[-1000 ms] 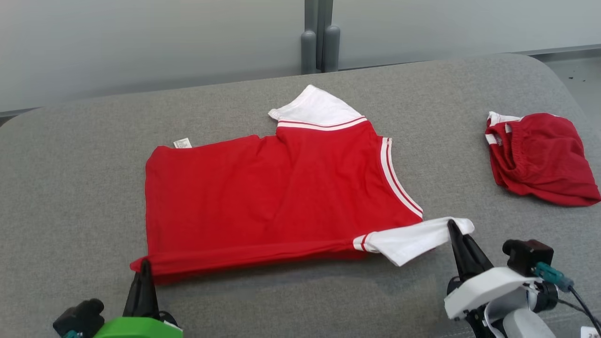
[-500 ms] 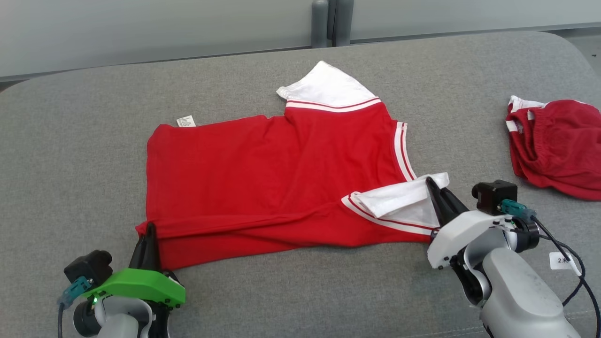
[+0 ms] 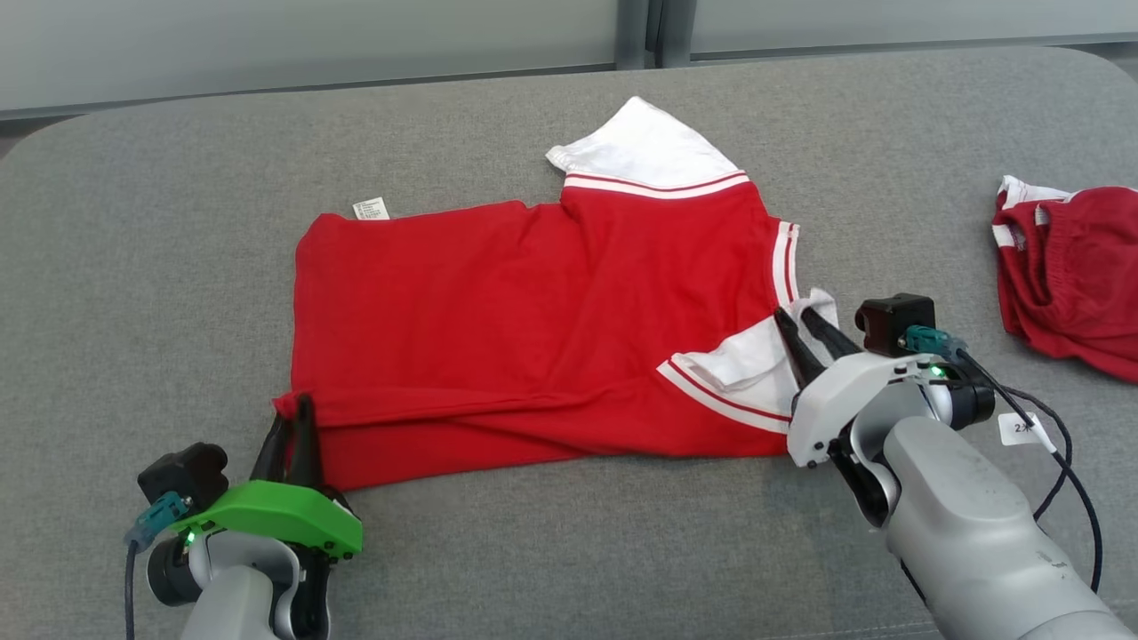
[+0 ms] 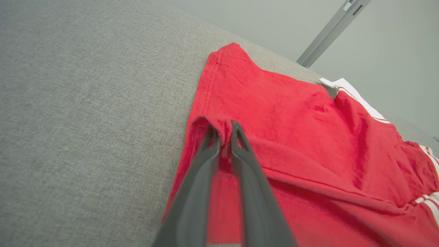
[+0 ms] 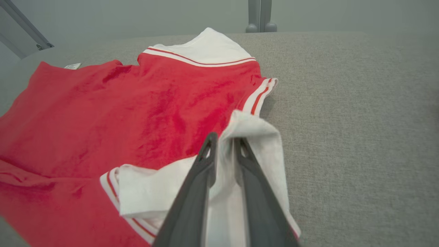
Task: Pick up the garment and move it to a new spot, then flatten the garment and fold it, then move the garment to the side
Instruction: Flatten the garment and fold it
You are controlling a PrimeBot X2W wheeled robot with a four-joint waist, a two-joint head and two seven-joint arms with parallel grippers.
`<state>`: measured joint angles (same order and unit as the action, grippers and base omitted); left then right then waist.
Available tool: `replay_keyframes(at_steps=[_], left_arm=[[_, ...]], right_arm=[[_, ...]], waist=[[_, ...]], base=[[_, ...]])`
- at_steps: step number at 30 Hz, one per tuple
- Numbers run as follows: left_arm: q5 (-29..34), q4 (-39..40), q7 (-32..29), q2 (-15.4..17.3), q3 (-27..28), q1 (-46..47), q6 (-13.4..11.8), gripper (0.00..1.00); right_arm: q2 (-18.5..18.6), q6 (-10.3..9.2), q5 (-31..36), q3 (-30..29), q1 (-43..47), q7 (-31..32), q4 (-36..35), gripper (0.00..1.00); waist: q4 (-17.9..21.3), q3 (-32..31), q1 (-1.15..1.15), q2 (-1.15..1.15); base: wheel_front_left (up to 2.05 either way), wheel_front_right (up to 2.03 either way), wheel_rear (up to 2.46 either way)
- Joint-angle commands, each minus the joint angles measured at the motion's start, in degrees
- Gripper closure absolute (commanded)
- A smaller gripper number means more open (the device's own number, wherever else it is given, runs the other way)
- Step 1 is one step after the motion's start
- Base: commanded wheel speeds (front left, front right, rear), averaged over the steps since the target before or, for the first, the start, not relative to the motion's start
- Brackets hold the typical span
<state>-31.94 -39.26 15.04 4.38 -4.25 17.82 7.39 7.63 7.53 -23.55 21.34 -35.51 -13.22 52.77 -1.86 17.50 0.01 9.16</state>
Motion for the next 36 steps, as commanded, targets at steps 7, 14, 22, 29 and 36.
replay_keyframes(at_steps=[7, 14, 22, 29, 36], left_arm=[[1.38, 1.47, 0.14, 0.75, -0.34, 0.17, 0.12, 0.0], [2.03, 4.07, 0.14, 1.18, 0.02, -1.48, 0.12, 0.0], [2.13, 5.89, 0.14, 1.04, 1.64, -6.81, -0.9, 0.0], [-0.17, 4.93, -2.01, 0.01, 1.3, -11.88, -1.47, 0.0], [-3.52, 2.54, -4.66, -0.81, 0.81, -12.02, -1.74, 0.0]], right_arm=[[-0.07, -0.08, -0.84, 0.84, -3.33, -1.95, 2.59, 0.0], [0.86, -0.08, -0.21, -2.04, -2.06, -2.03, -4.34, 0.0], [0.75, -0.08, 2.91, -9.2, 4.92, -2.01, -14.45, 0.0], [-0.52, -0.08, 5.88, -14.88, 13.27, -2.02, -23.01, 0.0], [-1.95, -0.08, 7.66, -16.5, 18.44, -2.02, -28.44, 0.0]], waist=[[-0.04, 0.14, -0.01, 0.01], [0.55, -0.21, -0.01, 0.01], [0.77, -2.27, -0.01, 0.01], [0.78, -4.07, -0.01, 0.01], [2.51, -3.97, -0.01, 0.01]], base=[[0.0, 0.0, 0.0], [0.0, 0.0, 0.0], [0.0, 0.0, 0.0], [0.0, 0.0, 0.0], [0.0, 0.0, 0.0]])
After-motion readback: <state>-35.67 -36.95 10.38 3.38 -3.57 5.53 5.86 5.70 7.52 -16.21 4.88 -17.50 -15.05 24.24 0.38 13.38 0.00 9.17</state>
